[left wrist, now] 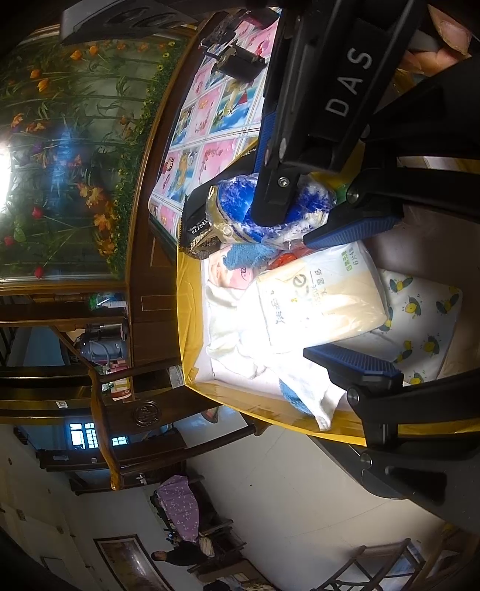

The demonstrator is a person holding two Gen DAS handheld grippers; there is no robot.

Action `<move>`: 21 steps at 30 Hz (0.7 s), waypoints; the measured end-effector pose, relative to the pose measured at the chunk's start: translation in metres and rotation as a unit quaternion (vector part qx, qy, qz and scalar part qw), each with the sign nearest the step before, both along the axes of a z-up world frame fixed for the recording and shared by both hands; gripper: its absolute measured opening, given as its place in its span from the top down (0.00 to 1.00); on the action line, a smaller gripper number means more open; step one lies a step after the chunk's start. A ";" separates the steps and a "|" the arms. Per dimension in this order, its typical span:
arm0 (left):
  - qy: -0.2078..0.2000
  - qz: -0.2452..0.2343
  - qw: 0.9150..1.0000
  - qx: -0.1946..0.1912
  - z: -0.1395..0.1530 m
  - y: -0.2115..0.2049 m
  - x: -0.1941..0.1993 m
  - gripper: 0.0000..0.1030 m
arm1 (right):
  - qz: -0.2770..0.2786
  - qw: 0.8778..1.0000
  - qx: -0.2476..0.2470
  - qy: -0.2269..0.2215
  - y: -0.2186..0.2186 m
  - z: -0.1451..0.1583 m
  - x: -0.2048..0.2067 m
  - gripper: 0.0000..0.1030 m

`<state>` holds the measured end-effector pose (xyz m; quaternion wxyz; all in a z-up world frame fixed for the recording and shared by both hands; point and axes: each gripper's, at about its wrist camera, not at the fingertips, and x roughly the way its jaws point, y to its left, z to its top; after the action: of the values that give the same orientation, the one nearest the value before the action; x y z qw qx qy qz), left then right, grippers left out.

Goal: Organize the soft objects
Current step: 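Lower the Face pack and blue bag into the tray and open both tools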

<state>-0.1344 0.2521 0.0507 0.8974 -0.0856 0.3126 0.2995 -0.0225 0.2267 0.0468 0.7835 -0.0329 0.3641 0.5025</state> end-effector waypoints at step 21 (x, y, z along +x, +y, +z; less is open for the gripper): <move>0.020 0.002 1.000 0.012 -0.005 -0.001 0.003 0.40 | -0.013 1.000 0.021 0.001 -0.017 0.011 0.002 0.46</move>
<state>-0.1311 0.2508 0.0454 0.8911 -0.0692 0.3270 0.3071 -0.0204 0.2101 0.0576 0.7902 -0.0109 0.3545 0.4998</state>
